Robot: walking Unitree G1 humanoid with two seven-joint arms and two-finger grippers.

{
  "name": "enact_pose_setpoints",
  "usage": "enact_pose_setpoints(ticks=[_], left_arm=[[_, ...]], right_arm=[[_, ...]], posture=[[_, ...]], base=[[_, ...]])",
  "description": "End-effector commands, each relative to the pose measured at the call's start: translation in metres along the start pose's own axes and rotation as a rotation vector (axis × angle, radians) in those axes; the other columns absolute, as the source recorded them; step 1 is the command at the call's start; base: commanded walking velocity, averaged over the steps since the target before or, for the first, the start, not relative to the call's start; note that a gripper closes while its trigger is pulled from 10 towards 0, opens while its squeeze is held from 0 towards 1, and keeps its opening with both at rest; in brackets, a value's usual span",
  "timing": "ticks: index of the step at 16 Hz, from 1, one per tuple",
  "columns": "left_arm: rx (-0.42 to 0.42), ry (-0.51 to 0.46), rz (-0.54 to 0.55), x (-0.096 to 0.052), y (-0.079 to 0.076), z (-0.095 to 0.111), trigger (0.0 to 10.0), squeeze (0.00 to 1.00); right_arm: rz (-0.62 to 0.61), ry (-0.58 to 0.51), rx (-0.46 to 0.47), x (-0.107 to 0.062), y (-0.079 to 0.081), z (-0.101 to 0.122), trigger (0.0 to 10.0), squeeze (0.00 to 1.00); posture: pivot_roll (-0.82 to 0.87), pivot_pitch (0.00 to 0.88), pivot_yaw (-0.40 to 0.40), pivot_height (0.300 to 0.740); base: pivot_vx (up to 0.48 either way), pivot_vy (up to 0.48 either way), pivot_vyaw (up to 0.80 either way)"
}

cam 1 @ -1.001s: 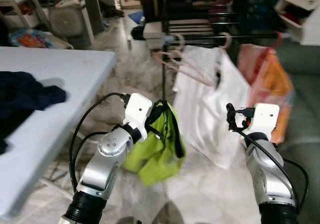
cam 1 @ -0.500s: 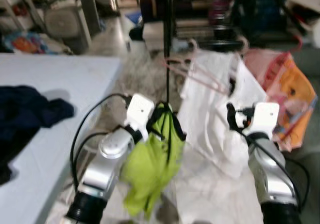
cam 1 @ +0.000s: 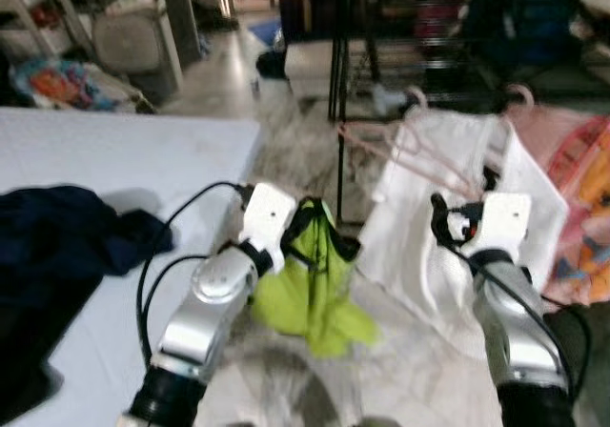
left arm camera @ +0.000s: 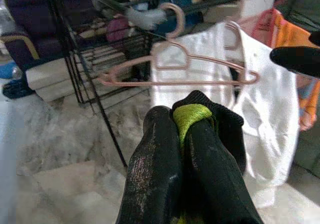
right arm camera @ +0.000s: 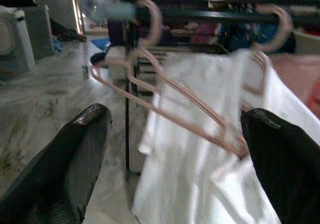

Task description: Hang hanger

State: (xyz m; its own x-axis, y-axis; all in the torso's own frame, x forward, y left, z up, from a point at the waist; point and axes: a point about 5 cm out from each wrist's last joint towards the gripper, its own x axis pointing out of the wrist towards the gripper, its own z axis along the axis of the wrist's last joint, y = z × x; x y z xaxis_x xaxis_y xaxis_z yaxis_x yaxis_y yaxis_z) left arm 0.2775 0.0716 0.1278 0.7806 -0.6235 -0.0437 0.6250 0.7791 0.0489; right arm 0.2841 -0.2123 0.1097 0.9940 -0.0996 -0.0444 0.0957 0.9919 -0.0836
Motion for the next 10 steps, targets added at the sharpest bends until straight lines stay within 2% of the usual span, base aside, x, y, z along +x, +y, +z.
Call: enact_pose_setpoints(ticks=[1,6,10], left_arm=[[0.031,-0.028,0.023,-0.003,0.007,0.007,10.0,0.00],[0.036,-0.028,0.018,-0.004,0.006,0.007,10.0,0.00],[0.016,-0.034,0.019,-0.004,0.005,0.007,10.0,0.00]], right_arm=[[0.020,-0.026,-0.002,0.003,0.009,0.006,10.0,0.00],[-0.065,-0.033,-0.088,0.004,-0.002,0.007,10.0,0.00],[-0.090,-0.020,-0.114,0.004,-0.006,0.005,10.0,0.00]], posture=[[-0.03,0.000,0.026,0.740],[-0.03,0.000,0.025,0.740],[-0.03,0.000,0.024,0.740]], base=[[0.461,0.000,0.00],[0.475,0.000,0.00],[0.449,0.000,0.00]])
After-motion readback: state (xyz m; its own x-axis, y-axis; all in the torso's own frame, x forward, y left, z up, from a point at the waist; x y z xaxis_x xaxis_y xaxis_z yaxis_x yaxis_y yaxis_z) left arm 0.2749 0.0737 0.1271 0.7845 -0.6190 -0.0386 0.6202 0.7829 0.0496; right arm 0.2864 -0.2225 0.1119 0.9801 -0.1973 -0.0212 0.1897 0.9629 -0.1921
